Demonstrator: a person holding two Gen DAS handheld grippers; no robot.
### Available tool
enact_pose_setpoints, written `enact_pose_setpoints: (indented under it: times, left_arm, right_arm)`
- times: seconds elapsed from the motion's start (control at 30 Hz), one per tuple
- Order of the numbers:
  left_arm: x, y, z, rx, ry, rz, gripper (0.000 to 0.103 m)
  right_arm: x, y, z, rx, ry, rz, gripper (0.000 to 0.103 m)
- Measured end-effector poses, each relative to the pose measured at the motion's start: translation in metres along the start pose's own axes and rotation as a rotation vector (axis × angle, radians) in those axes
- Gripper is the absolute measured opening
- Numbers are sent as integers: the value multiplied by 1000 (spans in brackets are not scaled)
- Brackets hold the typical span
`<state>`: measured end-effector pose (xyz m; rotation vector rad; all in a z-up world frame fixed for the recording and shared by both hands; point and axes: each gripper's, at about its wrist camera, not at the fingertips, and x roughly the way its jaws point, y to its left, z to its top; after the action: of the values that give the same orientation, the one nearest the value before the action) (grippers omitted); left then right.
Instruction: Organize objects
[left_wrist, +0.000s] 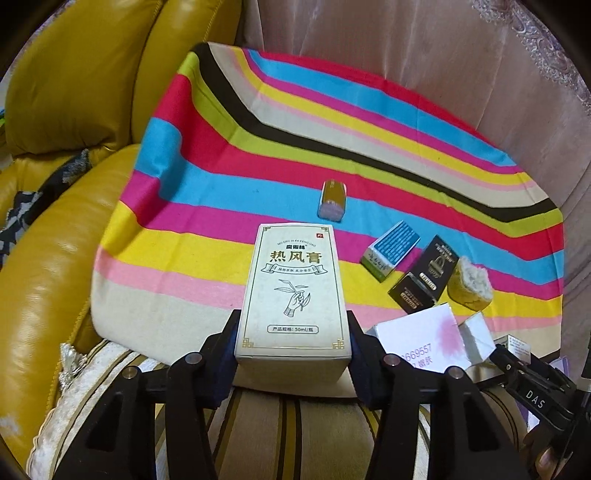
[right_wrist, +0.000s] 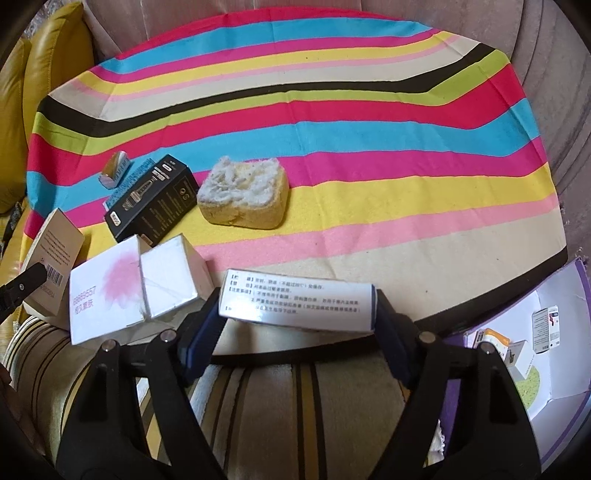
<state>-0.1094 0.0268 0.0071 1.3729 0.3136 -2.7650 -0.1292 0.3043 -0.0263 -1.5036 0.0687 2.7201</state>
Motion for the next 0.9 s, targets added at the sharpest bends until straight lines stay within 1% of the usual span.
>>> enact_pose_setpoints:
  times: [0.27,0.47,0.63,0.77,0.9]
  left_arm:
    - [-40,-6,-12,9,-102,-16,52]
    - [-64,-22,-25,42,-146,-27,52]
    - [-73,-45,-37,86,-136,-56,52]
    - [-78,-74,-50,141,-116,-106,52]
    - [-81,-103,-61,205,-97,-139,52]
  right_arm:
    - [-19,-12,-6,31,-49,56,79]
    - [-32,-21,-14,50,-80,101,79]
    - [-48,-28,-24,66,-106,141,79]
    - [-60,-39,-34,88,-119,177,79]
    - [-73,-58,-43,133,-131,215,79]
